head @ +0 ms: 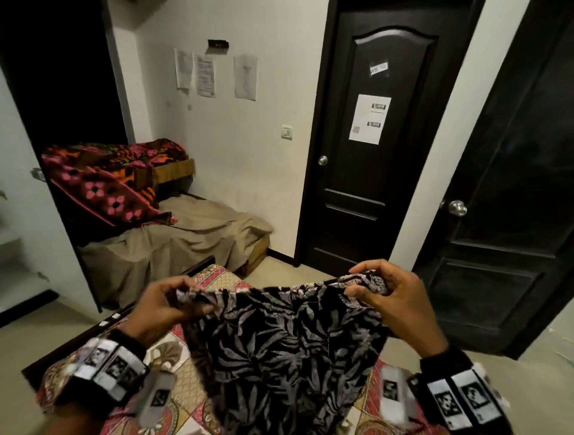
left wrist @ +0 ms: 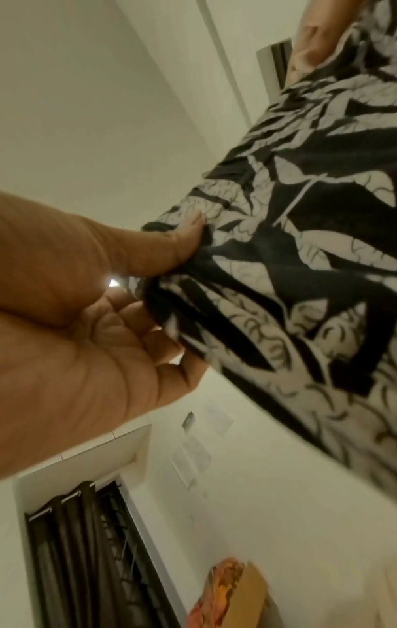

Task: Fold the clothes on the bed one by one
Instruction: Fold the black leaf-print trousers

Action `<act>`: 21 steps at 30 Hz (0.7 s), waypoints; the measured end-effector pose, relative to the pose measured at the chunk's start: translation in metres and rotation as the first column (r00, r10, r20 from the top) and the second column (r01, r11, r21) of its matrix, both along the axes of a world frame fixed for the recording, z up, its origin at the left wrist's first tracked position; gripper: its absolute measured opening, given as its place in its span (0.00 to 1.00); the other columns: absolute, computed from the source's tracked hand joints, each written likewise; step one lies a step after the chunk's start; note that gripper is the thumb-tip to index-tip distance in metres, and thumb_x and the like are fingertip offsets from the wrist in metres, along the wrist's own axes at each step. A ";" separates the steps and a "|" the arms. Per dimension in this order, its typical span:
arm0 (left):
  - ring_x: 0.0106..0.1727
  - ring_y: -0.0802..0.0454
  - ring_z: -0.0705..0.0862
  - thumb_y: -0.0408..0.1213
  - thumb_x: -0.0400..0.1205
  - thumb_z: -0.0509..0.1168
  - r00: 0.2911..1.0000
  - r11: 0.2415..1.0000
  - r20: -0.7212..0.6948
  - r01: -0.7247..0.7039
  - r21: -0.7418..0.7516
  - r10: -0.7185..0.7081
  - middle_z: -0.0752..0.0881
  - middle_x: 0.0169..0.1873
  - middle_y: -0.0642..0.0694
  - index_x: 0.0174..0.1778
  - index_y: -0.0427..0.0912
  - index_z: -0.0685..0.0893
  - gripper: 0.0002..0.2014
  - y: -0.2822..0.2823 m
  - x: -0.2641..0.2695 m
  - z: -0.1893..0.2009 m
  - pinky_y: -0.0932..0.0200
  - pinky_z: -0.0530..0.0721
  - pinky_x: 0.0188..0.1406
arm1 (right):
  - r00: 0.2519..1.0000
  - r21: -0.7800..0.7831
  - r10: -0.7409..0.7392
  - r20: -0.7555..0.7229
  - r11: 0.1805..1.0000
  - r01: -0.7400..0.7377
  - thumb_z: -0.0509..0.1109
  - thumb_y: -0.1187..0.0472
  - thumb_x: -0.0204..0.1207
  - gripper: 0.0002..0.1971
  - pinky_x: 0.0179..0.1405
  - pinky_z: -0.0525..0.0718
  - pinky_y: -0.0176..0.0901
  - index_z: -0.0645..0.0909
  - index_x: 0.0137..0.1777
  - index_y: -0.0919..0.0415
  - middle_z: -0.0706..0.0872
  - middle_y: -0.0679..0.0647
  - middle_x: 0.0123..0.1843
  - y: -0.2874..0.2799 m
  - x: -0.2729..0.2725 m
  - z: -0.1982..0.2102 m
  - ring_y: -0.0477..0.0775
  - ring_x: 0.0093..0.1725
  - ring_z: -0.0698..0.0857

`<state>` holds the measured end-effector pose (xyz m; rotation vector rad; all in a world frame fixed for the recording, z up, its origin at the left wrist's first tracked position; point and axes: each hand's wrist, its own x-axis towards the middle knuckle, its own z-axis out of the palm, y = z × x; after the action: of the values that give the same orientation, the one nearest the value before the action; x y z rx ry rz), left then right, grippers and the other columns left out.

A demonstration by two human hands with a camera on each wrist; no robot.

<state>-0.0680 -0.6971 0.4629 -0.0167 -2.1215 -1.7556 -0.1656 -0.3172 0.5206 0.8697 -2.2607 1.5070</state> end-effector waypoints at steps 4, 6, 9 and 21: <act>0.38 0.56 0.88 0.19 0.67 0.75 0.989 0.996 -0.146 0.005 -0.087 -0.017 0.92 0.37 0.40 0.46 0.24 0.85 0.13 -0.001 0.002 0.065 0.66 0.88 0.42 | 0.987 -0.005 0.026 -0.159 1.000 -0.027 0.84 0.47 0.65 0.17 0.37 0.84 0.38 0.86 0.46 0.54 0.89 0.48 0.40 0.012 -0.002 0.042 0.51 0.37 0.89; 0.39 0.62 0.89 0.23 0.68 0.73 0.977 0.986 -0.210 -0.008 -0.167 -0.028 0.92 0.37 0.53 0.47 0.32 0.87 0.12 -0.005 -0.005 0.096 0.68 0.87 0.43 | 0.979 -0.008 0.010 -0.206 1.000 -0.012 0.84 0.43 0.65 0.18 0.35 0.85 0.46 0.83 0.46 0.51 0.88 0.51 0.39 0.011 -0.007 0.062 0.58 0.36 0.87; 0.44 0.63 0.89 0.34 0.69 0.76 0.963 0.942 -0.268 -0.073 -0.328 -0.018 0.93 0.43 0.57 0.47 0.42 0.90 0.12 -0.030 -0.032 0.122 0.68 0.87 0.47 | 0.985 0.008 -0.033 -0.170 0.999 0.035 0.85 0.44 0.62 0.21 0.34 0.84 0.43 0.81 0.46 0.53 0.90 0.52 0.37 0.000 -0.027 0.086 0.52 0.35 0.88; 0.23 0.50 0.89 0.41 0.83 0.71 0.960 0.903 0.276 0.076 -0.422 0.048 0.90 0.44 0.38 0.62 0.33 0.84 0.17 -0.152 -0.246 0.074 0.64 0.78 0.14 | 0.927 0.448 -0.267 0.264 0.885 0.128 0.81 0.45 0.70 0.17 0.36 0.77 0.41 0.85 0.35 0.59 0.83 0.45 0.27 -0.110 -0.263 0.019 0.48 0.34 0.81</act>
<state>-0.3135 -0.8490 0.5374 0.1052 -2.6856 -1.3210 -0.4286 -0.4271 0.5396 0.4864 -2.8853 1.1444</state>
